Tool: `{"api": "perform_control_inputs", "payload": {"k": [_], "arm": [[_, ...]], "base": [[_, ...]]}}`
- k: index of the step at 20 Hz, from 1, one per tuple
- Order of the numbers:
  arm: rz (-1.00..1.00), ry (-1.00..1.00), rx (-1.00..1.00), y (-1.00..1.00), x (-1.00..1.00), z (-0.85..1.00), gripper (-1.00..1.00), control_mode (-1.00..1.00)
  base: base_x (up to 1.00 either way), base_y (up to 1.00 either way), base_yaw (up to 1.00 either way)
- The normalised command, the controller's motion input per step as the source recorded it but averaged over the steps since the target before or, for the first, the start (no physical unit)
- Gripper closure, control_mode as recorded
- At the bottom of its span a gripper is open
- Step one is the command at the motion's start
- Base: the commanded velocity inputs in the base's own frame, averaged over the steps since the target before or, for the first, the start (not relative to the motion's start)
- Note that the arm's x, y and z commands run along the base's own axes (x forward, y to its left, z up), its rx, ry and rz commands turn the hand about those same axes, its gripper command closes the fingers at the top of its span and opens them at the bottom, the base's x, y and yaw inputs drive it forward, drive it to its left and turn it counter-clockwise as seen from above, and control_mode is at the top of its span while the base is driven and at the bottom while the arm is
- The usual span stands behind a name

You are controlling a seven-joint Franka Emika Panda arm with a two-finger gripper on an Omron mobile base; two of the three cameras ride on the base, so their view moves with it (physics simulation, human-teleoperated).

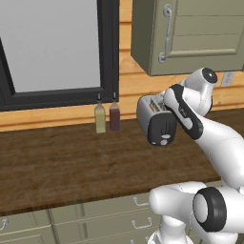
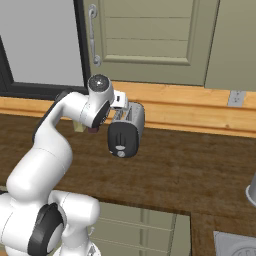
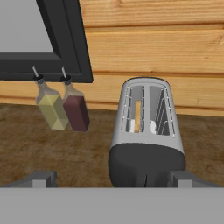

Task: Start the toaster. Once the lever pops up, take the bread to the plate on the dining counter.

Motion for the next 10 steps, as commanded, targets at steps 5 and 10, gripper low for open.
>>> {"api": "perform_control_inputs", "payload": {"k": [5, 10], "arm": [[0.00, 0.00, 0.00, 0.00, 0.00, 0.00, -1.00, -1.00], [0.00, 0.00, 0.00, 0.00, 0.00, 0.00, -1.00, -1.00]], "base": [[0.00, 0.00, 0.00], [0.00, 0.00, 0.00]]}}
